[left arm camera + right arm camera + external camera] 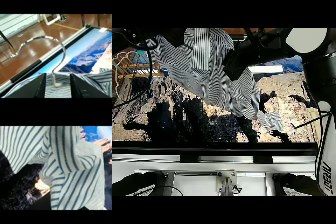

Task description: Fold the shirts.

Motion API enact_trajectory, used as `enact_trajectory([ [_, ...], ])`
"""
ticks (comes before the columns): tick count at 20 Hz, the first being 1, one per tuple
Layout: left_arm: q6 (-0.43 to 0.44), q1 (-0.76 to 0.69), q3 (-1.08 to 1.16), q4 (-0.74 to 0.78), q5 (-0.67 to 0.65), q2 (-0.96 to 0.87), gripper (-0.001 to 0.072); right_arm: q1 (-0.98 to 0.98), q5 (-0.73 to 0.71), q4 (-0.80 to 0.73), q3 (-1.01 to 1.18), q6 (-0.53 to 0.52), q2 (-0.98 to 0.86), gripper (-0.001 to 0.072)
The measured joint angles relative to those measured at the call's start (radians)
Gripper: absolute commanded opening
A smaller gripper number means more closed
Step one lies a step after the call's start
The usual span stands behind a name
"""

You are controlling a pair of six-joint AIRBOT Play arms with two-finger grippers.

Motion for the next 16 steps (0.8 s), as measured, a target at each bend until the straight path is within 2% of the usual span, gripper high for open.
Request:
enact_trajectory([
  [3,-0.02,-0.011,0.0,0.004,0.065,-0.024,0.0379,0.001,-0.005,0.027,0.0,-0.005,0.0,0.0072],
  [4,-0.026,-0.015,0.0,0.004,0.095,-0.031,0.0292,0.001,-0.006,0.032,0.0,-0.005,0.0,0.0072],
  [5,-0.031,-0.019,0.0,0.004,0.127,-0.035,0.013,0.001,-0.006,0.034,0.0,-0.008,0.0,0.0072],
  [6,-0.027,-0.023,0.0,0.013,0.15,-0.039,0.0054,0.001,-0.007,0.037,0.0,-0.008,0.0,0.0072],
  [10,-0.037,-0.029,-0.001,0.011,0.199,-0.046,0.0053,0.0,-0.014,0.042,0.001,-0.007,0.002,0.0076],
  [11,-0.038,-0.029,-0.001,0.01,0.203,-0.047,0.0053,0.0,-0.014,0.041,0.001,-0.008,0.001,0.0149],
  [13,-0.04,-0.029,-0.001,0.01,0.215,-0.047,0.0053,0.0,-0.011,0.042,0.002,-0.019,0.002,0.0448],
  [16,-0.045,-0.023,-0.001,0.008,0.232,-0.047,0.0053,-0.002,-0.008,0.014,0.003,-0.023,0.01,0.046],
])
